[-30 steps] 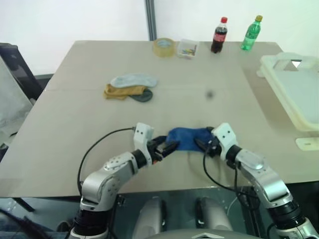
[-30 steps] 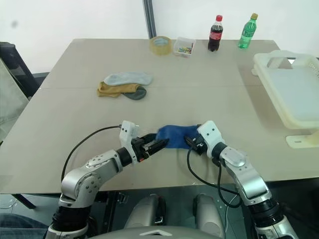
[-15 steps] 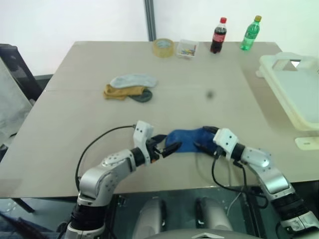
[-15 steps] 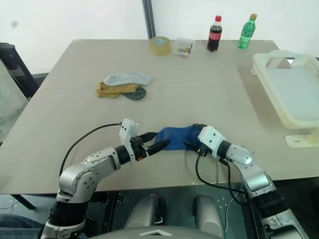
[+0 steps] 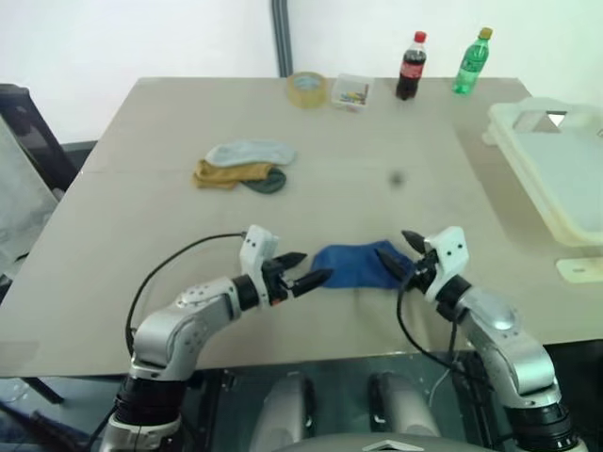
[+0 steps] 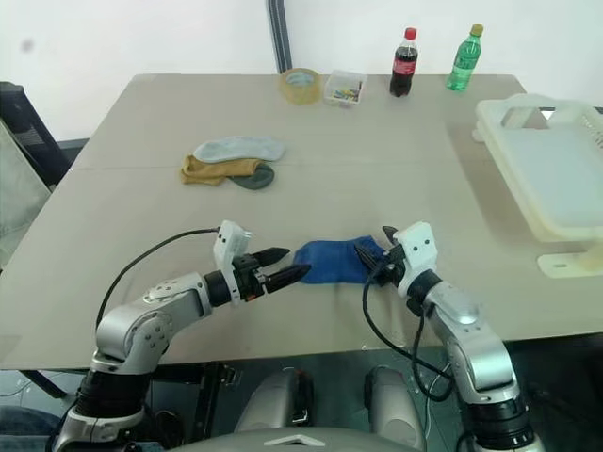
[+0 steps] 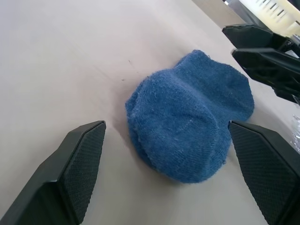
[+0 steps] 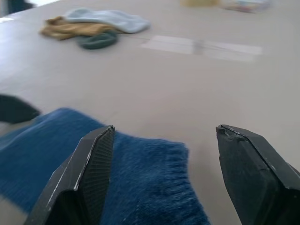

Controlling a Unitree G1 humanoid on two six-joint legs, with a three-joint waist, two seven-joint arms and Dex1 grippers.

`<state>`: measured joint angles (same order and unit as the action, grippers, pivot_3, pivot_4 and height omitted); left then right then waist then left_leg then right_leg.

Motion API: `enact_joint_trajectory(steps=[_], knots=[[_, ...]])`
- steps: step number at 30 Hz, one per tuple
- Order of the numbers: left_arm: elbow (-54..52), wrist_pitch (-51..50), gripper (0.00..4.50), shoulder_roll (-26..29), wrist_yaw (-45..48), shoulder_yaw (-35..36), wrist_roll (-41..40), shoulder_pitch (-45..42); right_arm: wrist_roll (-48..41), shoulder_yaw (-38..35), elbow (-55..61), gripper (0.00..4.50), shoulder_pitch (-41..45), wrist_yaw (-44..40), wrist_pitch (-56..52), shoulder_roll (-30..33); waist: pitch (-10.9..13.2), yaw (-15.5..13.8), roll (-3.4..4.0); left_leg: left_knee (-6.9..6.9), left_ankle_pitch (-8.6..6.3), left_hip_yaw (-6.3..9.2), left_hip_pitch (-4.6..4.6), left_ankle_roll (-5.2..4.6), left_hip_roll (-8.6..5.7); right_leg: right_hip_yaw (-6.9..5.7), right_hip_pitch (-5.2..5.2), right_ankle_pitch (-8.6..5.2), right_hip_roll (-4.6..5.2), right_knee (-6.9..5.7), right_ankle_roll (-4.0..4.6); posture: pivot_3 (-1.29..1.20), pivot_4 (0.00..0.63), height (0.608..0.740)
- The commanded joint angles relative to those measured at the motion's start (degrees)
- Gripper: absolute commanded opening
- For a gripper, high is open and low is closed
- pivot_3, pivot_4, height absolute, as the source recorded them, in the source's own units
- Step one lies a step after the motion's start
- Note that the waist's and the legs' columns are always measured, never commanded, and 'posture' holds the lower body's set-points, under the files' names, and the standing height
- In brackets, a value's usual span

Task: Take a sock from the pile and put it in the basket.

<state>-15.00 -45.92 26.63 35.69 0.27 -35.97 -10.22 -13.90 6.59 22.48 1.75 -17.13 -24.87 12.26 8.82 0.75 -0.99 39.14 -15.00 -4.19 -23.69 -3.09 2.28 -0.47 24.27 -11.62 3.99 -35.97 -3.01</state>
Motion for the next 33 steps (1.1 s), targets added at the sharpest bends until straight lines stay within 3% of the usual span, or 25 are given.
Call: enact_joint_trajectory(steps=[1, 11, 20, 33], knots=[[5.7, 3.0, 4.48, 1.5, 2.3, -1.0, 3.5, -3.7, 5.0, 3.5, -1.8, 3.59, 1.7, 6.3, 1.4, -4.6, 0.0, 0.0, 0.01, 0.0, 0.01, 0.01, 0.0, 0.01, -0.01, -0.02, 0.01, 0.0, -0.01, -0.02, 0.0, 0.0, 0.15, 0.74], [15.3, 2.4, 4.48, -1.3, 8.7, -4.8, 4.7, -13.1, 15.6, 7.1, -13.9, 3.59, 1.1, 13.6, 12.8, -10.1, 0.0, -0.1, 0.0, -0.02, 0.02, -0.04, -0.16, 0.01, -0.1, 0.01, 0.1, 0.0, 0.0, 0.04, -0.02, 0.0, 0.15, 0.74], [16.6, -15.9, 4.48, -1.9, 11.7, -5.0, -1.8, -17.0, 17.8, 4.8, -16.1, 3.59, 0.9, 14.1, 15.7, -9.1, -0.1, 0.0, -0.06, -0.01, 0.02, 0.05, 0.02, -0.01, -0.08, -0.02, -0.11, -0.01, -0.01, 0.03, -0.03, 0.0, 0.15, 0.74], [18.0, -29.5, 4.48, -7.3, 12.8, -0.7, -11.5, -17.8, 18.7, 3.6, -17.0, 3.59, 3.3, 12.7, 16.0, -6.9, -0.1, 0.1, -0.09, 0.0, 0.02, 0.1, 0.01, -0.01, -0.11, -0.01, -0.13, 0.0, -0.02, 0.03, -0.02, 0.0, 0.15, 0.74]])
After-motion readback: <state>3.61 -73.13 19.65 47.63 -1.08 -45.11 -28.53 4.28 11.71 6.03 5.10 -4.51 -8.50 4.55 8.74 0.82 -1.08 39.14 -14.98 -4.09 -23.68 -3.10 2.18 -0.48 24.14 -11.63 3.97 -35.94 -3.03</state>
